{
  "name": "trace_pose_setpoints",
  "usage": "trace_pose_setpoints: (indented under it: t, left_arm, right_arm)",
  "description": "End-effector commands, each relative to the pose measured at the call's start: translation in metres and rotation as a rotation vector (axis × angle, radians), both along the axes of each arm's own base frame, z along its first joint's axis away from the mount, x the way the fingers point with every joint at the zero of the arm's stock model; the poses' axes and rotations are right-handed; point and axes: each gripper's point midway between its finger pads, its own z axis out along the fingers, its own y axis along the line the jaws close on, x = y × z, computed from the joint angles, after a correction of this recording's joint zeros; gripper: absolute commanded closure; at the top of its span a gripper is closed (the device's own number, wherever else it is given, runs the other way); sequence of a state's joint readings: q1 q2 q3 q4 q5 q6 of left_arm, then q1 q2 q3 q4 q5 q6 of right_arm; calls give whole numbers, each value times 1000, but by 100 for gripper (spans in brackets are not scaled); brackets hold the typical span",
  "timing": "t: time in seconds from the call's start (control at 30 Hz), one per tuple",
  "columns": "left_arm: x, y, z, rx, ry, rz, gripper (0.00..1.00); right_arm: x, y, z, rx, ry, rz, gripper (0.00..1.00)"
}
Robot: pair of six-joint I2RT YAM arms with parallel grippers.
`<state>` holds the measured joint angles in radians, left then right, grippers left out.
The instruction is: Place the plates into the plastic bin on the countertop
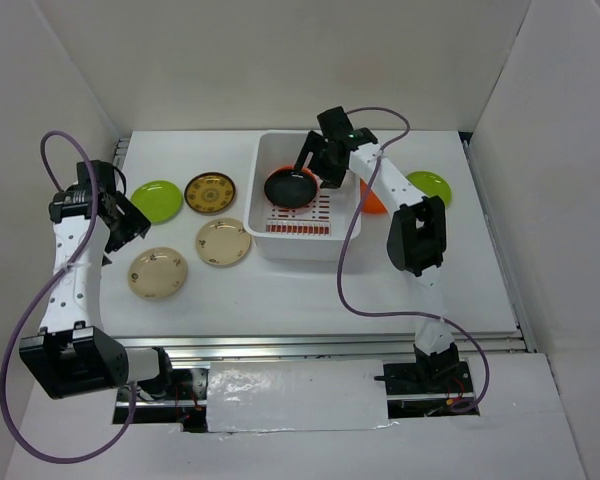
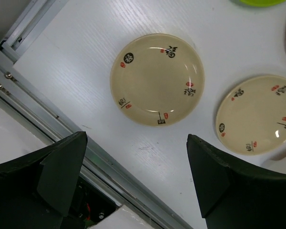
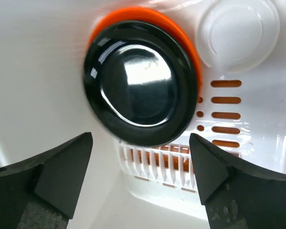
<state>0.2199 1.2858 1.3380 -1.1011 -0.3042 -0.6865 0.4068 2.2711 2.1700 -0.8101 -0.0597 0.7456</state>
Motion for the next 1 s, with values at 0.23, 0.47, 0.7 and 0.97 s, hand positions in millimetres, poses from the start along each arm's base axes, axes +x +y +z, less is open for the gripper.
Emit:
trace_pose_setpoints:
  t: [0.23,0.47,0.7,0.97]
  left_arm:
    - [-24,22,-25,8,96,177,1]
    - [-30,-1,-70,-232,55,221,1]
    - [-30,-14,-116,-362,-37,251,1]
    - [-31,-15,-161,-405,-46,344,1]
  right_arm:
    - [-15,-21,106,-81,-218,61,1]
    - [-89,-7,250,207,-569,322,0]
    - [-222,17,287,687,-751,842,0]
    - [-282,3,280,839,-681,929,0]
